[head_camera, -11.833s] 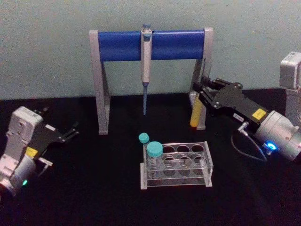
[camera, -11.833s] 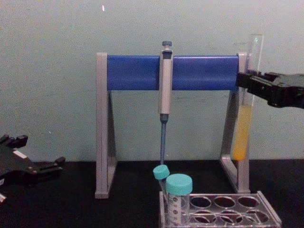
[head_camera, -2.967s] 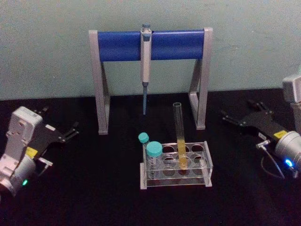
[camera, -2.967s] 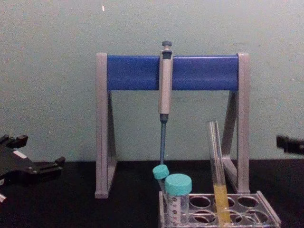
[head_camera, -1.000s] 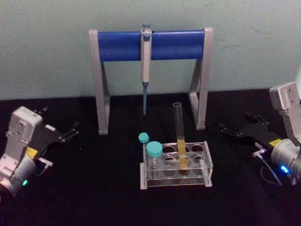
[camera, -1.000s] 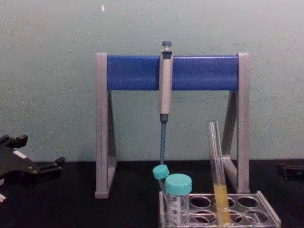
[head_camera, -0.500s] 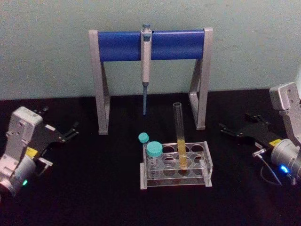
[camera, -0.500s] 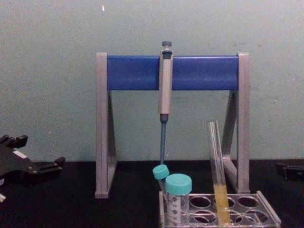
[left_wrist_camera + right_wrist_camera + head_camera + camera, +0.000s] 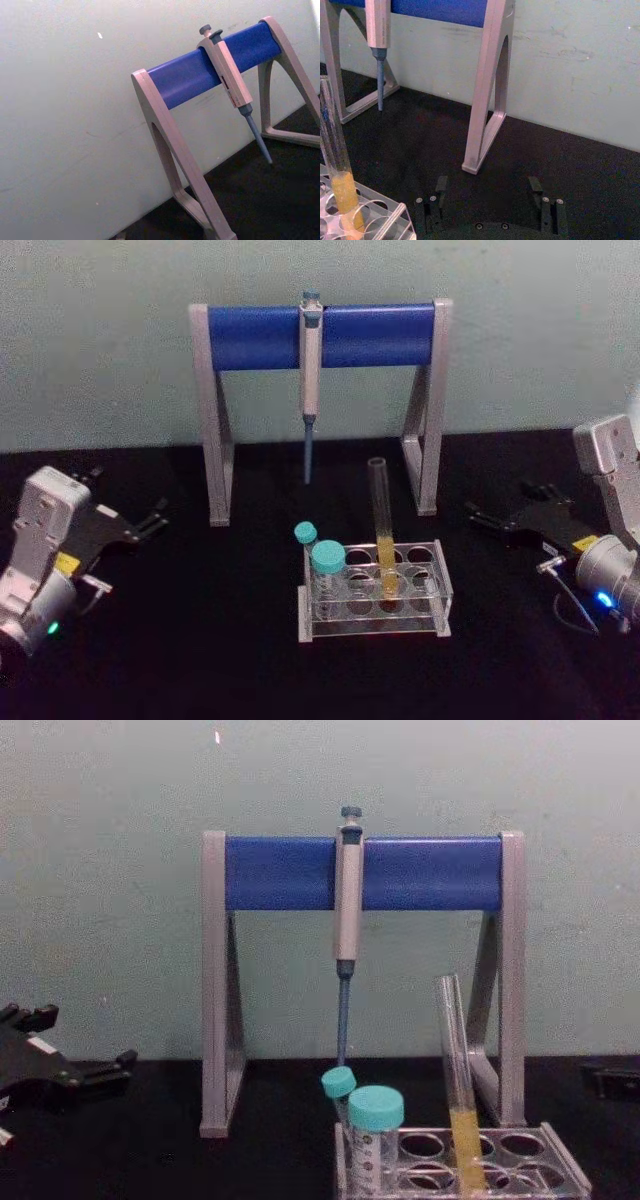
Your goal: Pick up the test tube from the test tube rack, shake it, then place it back into the test tube rack.
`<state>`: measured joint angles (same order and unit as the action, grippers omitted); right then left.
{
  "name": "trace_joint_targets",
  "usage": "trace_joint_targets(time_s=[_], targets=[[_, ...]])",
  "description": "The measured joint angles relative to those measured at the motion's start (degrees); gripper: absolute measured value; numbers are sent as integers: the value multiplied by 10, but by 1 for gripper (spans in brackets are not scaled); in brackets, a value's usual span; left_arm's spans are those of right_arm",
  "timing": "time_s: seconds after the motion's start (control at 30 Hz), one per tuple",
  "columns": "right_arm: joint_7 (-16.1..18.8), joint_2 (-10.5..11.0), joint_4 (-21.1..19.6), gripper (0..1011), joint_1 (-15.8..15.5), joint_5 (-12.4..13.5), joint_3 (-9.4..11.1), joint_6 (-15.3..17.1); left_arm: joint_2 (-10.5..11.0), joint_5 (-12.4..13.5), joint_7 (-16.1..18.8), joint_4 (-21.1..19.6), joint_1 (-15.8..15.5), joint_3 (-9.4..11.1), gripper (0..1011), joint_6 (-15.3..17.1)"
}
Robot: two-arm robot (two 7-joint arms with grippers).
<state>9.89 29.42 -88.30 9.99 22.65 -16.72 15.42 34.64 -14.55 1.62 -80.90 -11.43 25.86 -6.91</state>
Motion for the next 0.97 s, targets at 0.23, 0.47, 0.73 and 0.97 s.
trace_joint_targets(time_s=[0.23,0.47,0.73,0.97], targets=[[0,0,0,1000,0,0,0,0,0,0,0,0,0,0,1001,0],[0,0,0,1000,0,0,0,0,0,0,0,0,0,0,1001,0],[0,0,0,1000,0,0,0,0,0,0,0,0,0,0,1001,0],[0,0,0,1000,0,0,0,0,0,0,0,0,0,0,1001,0]])
